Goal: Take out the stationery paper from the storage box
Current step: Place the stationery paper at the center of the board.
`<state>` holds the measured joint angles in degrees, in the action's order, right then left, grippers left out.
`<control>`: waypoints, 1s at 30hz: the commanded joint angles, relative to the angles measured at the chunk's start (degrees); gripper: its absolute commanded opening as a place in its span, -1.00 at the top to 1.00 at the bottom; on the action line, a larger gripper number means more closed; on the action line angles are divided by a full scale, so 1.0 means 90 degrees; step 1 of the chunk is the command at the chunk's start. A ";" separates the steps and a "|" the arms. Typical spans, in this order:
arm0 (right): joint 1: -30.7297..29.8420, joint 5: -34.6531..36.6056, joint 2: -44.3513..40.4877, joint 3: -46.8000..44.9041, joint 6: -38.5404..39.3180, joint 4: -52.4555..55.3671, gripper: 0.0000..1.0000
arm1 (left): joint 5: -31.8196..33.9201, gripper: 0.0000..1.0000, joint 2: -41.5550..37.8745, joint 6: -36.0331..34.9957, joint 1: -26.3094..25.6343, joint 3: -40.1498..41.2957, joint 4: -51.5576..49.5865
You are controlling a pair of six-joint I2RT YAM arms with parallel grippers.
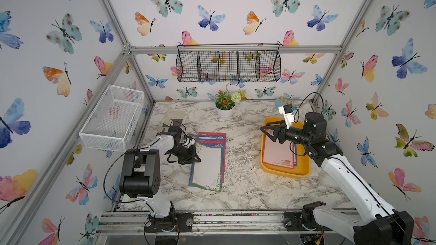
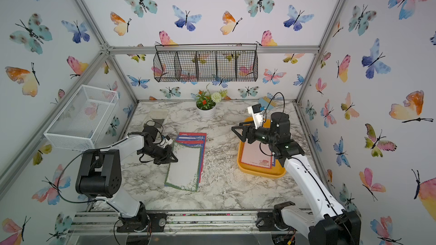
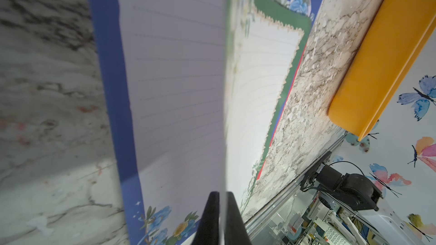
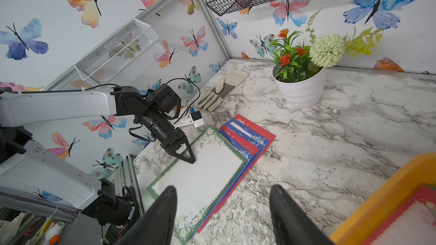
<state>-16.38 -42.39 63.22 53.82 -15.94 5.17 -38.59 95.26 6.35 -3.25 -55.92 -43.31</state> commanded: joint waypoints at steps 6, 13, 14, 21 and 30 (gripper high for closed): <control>-0.0016 0.0231 0.0037 0.0101 0.0197 0.0243 -0.31 | 0.0635 0.32 0.0118 0.0007 0.0112 -0.0126 0.0075; -0.0016 0.0496 0.0012 0.0131 0.0238 0.0425 -0.30 | 0.0876 0.20 -0.0012 0.0093 0.0213 -0.0084 0.0089; -0.0021 0.0577 0.0008 0.0133 0.0248 0.0472 -0.30 | 0.0951 0.17 -0.0053 0.0121 0.0234 -0.0078 0.0094; -0.0017 0.1064 0.0066 0.0213 0.0311 0.0861 -0.31 | 0.1415 0.00 -0.0410 0.0240 0.0424 -0.0062 0.0103; -0.0016 0.1304 0.0134 0.0266 0.0326 0.1019 -0.32 | 0.1599 0.00 -0.0917 0.0243 0.0629 -0.0277 0.0098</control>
<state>-16.38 -32.64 64.03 54.08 -13.85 12.64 -26.39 89.69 8.56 1.96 -56.51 -42.06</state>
